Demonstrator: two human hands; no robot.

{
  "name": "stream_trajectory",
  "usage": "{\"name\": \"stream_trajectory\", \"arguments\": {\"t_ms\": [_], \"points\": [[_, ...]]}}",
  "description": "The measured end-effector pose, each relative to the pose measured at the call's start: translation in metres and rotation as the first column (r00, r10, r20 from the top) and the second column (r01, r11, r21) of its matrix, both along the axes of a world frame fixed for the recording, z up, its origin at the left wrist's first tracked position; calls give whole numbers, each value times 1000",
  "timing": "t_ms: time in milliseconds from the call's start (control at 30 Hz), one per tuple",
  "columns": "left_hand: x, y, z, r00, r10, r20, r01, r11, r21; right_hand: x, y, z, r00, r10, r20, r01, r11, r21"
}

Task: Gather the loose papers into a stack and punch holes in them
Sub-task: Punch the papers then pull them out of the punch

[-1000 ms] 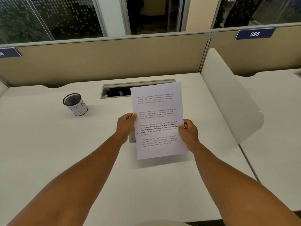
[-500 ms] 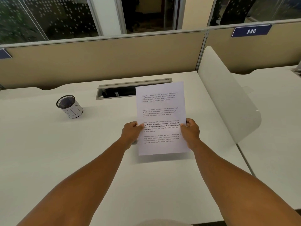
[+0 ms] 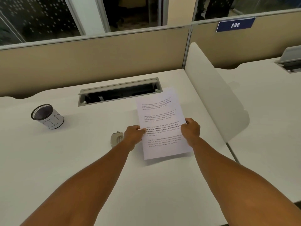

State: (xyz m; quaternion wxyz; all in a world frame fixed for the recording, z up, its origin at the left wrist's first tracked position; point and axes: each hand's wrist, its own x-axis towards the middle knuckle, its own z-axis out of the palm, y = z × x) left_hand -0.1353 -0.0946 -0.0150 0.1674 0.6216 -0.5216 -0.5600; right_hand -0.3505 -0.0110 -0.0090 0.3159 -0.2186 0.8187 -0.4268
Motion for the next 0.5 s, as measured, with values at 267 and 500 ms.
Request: {"name": "stream_trajectory", "arguments": {"t_ms": [267, 500], "points": [[-50, -27, -2, 999, -37, -21, 38, 998, 48, -44, -17, -4, 989, -120, -85, 124, 991, 43], [-90, -39, -7, 997, -69, -35, 72, 994, 84, -74, -27, -16, 967, -185, -176, 201, 976, 81]]}}
